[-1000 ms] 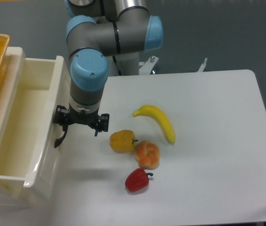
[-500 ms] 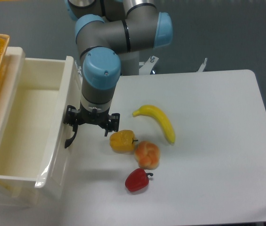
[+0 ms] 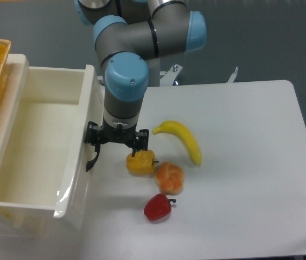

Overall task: Slide open the top white drawer
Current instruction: 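Pull the handle away from the cabinet, sliding the top drawer out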

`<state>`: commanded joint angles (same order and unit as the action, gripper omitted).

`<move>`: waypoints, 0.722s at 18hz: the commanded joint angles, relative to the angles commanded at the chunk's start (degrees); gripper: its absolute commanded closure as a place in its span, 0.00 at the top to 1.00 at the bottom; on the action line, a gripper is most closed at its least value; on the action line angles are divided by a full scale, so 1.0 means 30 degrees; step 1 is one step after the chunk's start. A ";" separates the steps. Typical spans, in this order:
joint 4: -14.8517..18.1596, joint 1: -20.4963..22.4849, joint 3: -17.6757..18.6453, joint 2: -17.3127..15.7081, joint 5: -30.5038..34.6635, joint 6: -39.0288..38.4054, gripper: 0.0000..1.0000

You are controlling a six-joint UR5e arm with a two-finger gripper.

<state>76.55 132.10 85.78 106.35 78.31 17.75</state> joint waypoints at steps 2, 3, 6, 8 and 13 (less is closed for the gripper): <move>0.0000 0.0176 0.0000 -0.0029 0.0000 0.0000 1.00; 0.0000 0.0205 0.0000 0.0000 0.0000 0.0029 1.00; 0.0058 0.0381 0.0000 -0.0029 0.0000 0.0555 1.00; 0.0058 0.0410 0.0000 -0.0029 0.0029 0.0615 1.00; 0.0058 0.0791 -0.0029 -0.0058 0.0029 0.0645 1.00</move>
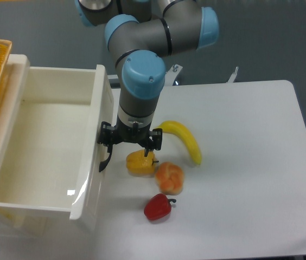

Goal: Slide open the top white drawer

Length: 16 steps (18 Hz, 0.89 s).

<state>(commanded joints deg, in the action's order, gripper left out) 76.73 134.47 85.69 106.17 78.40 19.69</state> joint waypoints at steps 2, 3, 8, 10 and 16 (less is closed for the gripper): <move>0.0000 0.0088 -0.0088 0.0000 0.0000 0.0000 1.00; 0.0000 0.0147 -0.0088 0.0000 0.0000 0.0000 1.00; 0.0000 0.0235 -0.0030 0.0029 -0.0146 -0.0029 1.00; 0.0000 0.0206 0.0116 0.0029 -0.0350 -0.0058 1.00; 0.0088 0.0265 0.0175 0.0059 -0.2343 -0.0205 1.00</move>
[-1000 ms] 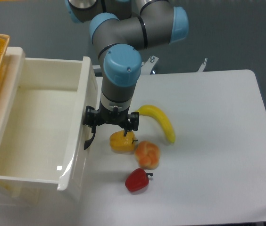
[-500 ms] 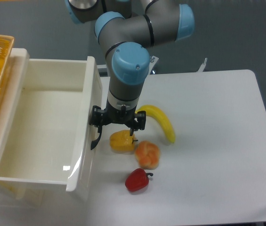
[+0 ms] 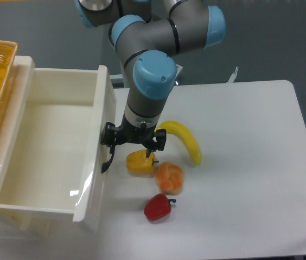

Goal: Slide open the top white drawer

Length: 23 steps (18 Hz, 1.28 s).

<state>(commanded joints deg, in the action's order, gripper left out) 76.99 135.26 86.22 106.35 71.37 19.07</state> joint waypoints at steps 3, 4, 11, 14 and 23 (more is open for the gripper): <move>0.0235 0.0117 0.0000 -0.0059 -0.0323 -0.0029 1.00; 0.0235 0.0117 0.0000 -0.0059 -0.0323 -0.0029 1.00; 0.0381 0.0409 0.0000 -0.0146 -0.0206 0.0116 1.00; 0.0235 0.0936 -0.0029 -0.0205 0.0028 0.0379 1.00; 0.0176 0.1758 0.0028 -0.0352 0.4413 0.7807 1.00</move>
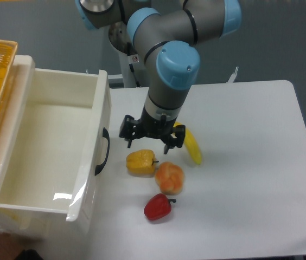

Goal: Slide open the top white drawer

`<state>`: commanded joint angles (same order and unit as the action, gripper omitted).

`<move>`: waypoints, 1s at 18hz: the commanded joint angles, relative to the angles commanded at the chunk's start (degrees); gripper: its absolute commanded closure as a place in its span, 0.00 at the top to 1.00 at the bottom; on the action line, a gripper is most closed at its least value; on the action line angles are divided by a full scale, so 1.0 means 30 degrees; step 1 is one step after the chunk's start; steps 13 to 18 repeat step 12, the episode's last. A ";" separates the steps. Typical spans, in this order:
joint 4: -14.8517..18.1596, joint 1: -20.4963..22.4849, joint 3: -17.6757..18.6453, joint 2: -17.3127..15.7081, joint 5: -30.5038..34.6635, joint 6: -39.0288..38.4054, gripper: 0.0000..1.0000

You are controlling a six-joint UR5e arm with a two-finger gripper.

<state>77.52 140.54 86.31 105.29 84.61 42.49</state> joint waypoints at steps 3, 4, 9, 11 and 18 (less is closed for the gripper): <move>-0.0059 0.0409 0.0030 0.0117 0.1122 0.1741 1.00; -0.0088 0.0410 0.0030 0.0147 0.1153 0.2208 1.00; -0.0059 0.0381 0.0001 0.0527 0.2265 0.5697 1.00; -0.0030 0.0584 0.0030 0.0616 0.2150 0.5729 1.00; -0.0030 0.0644 0.0030 0.0616 0.2120 0.5758 1.00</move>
